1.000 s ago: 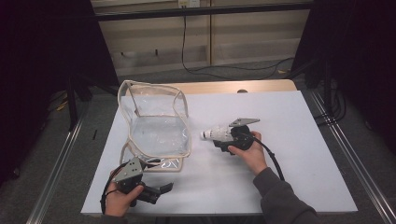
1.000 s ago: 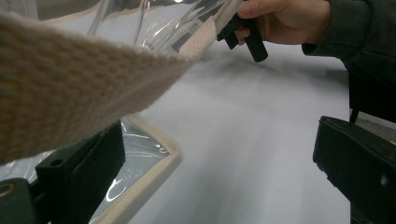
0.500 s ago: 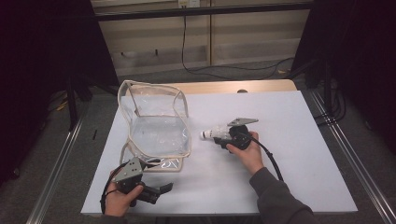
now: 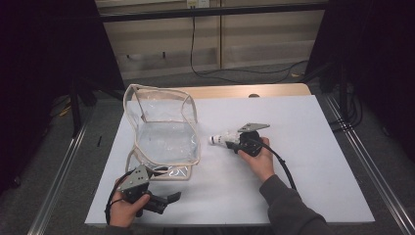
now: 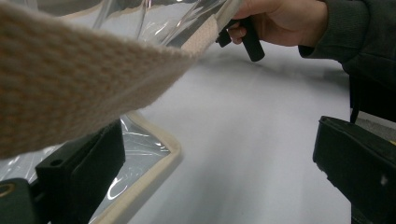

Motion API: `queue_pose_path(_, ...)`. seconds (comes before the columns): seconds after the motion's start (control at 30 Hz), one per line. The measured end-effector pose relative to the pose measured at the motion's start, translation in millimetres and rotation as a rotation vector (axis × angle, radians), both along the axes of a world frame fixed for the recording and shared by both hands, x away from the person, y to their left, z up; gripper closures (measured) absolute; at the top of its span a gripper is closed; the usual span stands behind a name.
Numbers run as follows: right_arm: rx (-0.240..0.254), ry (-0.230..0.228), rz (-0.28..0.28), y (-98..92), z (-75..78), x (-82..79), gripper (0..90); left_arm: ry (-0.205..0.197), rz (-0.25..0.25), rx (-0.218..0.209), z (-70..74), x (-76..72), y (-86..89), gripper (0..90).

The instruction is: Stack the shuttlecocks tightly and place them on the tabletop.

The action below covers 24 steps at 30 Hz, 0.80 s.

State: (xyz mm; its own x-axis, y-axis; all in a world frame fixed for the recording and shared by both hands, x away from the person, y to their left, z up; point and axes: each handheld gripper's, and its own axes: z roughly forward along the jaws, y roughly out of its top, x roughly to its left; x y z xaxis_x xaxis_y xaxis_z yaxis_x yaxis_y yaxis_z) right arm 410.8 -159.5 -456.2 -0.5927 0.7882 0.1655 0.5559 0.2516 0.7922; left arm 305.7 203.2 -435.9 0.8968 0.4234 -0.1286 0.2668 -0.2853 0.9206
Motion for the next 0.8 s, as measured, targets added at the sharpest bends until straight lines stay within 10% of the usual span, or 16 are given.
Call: queue_pose_path(0.8, 0.068, -0.002, 0.070, -8.0, 13.9, -4.9, 88.1, 0.000, 0.007, -0.001, -0.3, -1.1, 1.7, 2.3)
